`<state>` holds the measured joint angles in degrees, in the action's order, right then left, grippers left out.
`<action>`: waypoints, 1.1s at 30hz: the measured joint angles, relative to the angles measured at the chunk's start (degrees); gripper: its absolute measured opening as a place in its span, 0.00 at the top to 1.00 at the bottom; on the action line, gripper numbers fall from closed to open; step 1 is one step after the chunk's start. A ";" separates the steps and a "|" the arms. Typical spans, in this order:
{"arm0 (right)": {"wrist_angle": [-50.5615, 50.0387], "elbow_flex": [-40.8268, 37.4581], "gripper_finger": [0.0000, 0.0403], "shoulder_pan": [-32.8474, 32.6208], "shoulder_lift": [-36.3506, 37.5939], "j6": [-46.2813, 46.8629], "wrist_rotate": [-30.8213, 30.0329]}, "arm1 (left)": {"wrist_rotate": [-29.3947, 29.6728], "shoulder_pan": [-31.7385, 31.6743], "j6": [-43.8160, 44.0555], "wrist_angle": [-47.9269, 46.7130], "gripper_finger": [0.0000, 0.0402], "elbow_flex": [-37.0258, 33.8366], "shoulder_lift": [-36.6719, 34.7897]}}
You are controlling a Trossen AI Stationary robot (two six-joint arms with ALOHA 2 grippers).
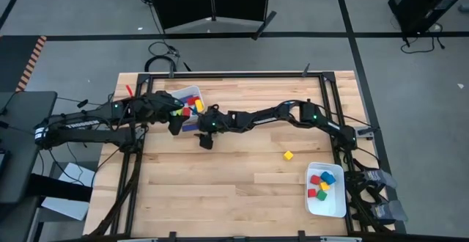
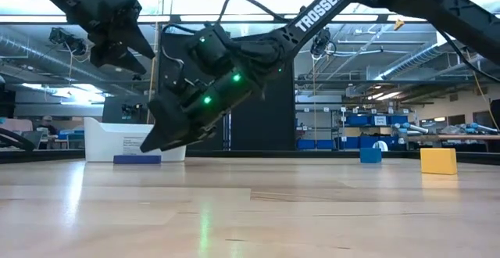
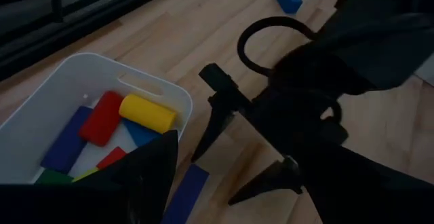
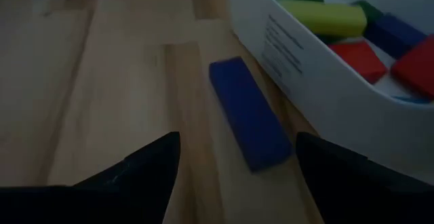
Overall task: Sort blocks by size
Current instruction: Put the large blue block into the top white bin
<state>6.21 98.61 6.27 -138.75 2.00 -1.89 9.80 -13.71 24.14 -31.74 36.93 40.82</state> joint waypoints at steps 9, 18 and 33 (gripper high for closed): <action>2.41 0.09 0.24 1.53 -1.26 2.27 0.49 | 0.00 0.02 -0.09 0.78 0.25 0.00 0.00; 5.57 0.10 0.25 1.74 -3.99 2.61 2.09 | 0.02 0.02 -0.72 2.04 0.25 0.00 0.00; 4.89 2.01 0.43 1.37 -5.47 1.86 0.50 | 0.02 0.00 -1.29 2.29 0.25 0.00 0.00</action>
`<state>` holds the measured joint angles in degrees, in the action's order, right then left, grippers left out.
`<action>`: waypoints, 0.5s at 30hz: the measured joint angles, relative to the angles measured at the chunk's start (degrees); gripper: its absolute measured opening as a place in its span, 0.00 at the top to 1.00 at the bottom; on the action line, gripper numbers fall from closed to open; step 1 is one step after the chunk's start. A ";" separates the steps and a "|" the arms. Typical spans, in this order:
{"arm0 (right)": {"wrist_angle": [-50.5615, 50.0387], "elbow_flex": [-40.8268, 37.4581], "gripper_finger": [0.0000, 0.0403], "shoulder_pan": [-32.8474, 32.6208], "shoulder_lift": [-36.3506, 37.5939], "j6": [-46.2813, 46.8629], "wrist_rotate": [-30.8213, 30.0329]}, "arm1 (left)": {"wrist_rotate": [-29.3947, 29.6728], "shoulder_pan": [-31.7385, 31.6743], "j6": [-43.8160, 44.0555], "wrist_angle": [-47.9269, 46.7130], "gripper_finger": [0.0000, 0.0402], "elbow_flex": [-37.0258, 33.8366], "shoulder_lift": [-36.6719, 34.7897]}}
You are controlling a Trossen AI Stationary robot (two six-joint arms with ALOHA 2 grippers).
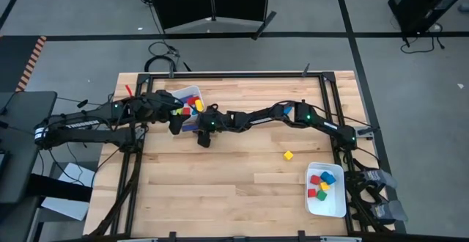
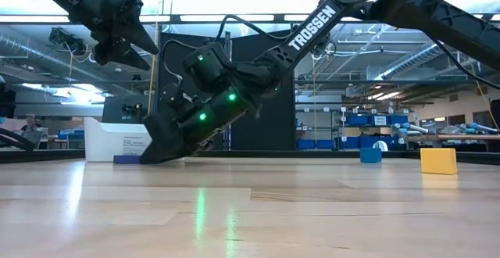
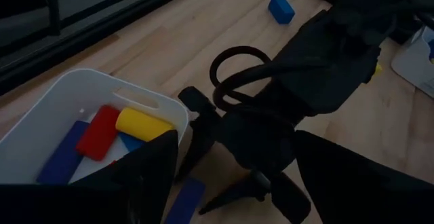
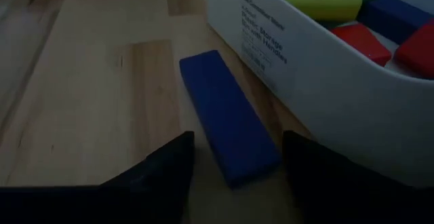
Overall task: Sort blocks by size
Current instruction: Put the large blue block into the top white bin
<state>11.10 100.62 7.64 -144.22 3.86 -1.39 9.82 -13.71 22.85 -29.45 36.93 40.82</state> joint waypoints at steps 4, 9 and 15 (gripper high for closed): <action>-0.21 0.02 0.56 -0.26 0.00 -0.48 0.04 | -0.01 0.01 -0.02 0.01 0.25 0.00 0.02; -0.87 0.09 0.71 -0.90 0.02 -0.97 1.02 | -0.01 0.01 0.00 0.06 0.25 0.00 0.01; 1.07 -0.19 0.71 -4.30 0.67 -3.64 3.84 | -0.07 0.02 0.23 0.19 0.25 0.00 0.02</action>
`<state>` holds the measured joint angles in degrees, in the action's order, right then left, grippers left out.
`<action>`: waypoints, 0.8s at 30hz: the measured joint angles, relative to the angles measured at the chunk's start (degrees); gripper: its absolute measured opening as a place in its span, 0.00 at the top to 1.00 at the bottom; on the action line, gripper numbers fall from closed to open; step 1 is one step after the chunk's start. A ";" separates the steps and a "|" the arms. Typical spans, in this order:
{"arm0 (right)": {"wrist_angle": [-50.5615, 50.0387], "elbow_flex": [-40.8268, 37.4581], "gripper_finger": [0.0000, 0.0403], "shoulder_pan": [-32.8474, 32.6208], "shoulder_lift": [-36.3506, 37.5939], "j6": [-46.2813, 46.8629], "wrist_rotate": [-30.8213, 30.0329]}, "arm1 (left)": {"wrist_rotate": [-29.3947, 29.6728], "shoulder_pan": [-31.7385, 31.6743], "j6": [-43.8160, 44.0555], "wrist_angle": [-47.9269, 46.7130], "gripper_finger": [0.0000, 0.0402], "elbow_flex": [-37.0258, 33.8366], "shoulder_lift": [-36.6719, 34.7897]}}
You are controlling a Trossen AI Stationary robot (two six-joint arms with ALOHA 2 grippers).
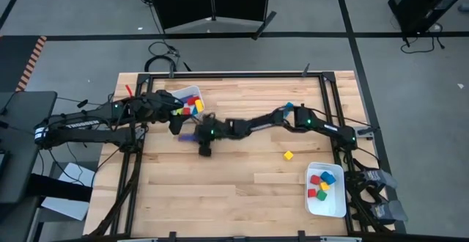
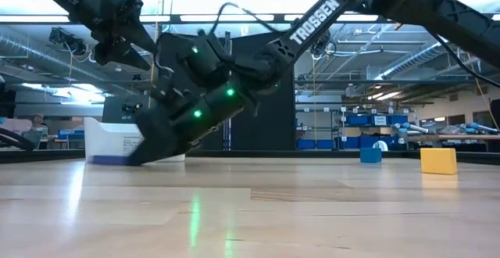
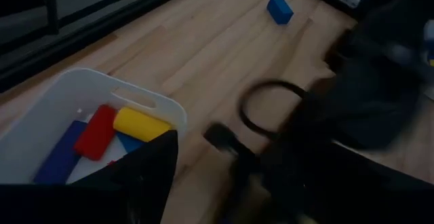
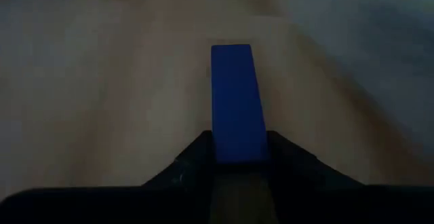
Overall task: Sort blocks by size
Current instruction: Put the large blue block into the top white bin
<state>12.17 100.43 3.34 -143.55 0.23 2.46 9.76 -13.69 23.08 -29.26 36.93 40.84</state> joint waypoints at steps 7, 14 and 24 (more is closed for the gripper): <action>3.13 0.01 0.71 -2.60 5.95 -5.34 -12.19 | -2.37 -0.08 1.43 5.69 0.25 0.00 -0.04; 2.96 0.01 0.71 4.82 7.70 -5.47 -18.69 | -4.60 -0.04 1.34 13.94 0.25 0.00 -0.02; 3.33 0.06 0.32 8.94 8.15 -1.69 -11.99 | -4.81 -0.02 1.04 15.46 0.25 0.00 -0.02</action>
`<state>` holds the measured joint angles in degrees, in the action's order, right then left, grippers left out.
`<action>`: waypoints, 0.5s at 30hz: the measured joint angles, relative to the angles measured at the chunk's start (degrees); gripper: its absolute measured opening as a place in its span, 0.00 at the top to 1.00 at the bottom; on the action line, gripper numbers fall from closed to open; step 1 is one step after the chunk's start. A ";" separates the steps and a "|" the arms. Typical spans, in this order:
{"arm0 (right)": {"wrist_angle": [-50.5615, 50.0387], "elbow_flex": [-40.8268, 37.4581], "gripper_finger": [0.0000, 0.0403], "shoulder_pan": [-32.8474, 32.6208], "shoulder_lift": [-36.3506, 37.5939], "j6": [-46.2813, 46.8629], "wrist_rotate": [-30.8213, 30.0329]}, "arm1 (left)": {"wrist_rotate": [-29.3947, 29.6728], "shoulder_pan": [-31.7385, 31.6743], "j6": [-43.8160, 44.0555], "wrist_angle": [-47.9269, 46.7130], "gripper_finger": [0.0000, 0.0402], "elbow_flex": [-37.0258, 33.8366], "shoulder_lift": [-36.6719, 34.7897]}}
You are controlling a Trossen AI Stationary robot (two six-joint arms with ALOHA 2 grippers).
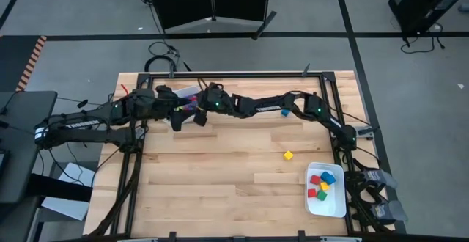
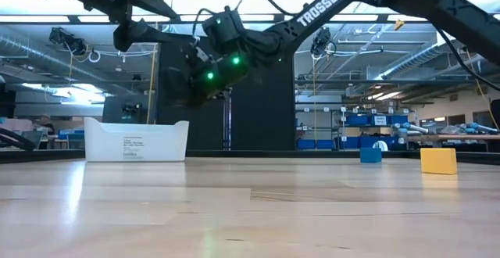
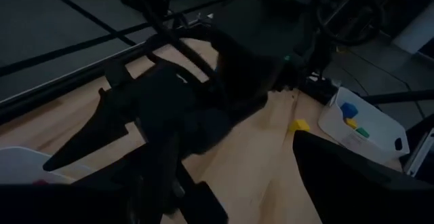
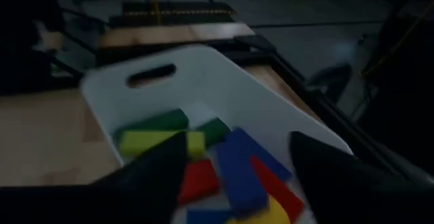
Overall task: Sort blocks by size
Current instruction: Put the large blue block into the top white bin
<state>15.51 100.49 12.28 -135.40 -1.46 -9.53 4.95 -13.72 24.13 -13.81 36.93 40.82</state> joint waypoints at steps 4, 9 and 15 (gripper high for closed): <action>-0.56 -1.42 0.15 -1.13 0.93 -0.85 -2.23 | 0.00 0.00 -0.03 0.33 0.25 0.00 0.00; 8.97 -15.78 0.20 -2.98 10.09 -1.26 -8.75 | 0.10 0.00 -0.10 0.17 0.25 0.00 0.08; 22.01 -45.23 0.37 -6.40 31.78 -1.18 -21.51 | 1.86 0.00 -1.45 4.75 0.25 0.02 8.30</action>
<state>37.52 55.26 5.88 -103.62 -2.64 -31.04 6.81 -13.72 22.68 -9.05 36.95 49.11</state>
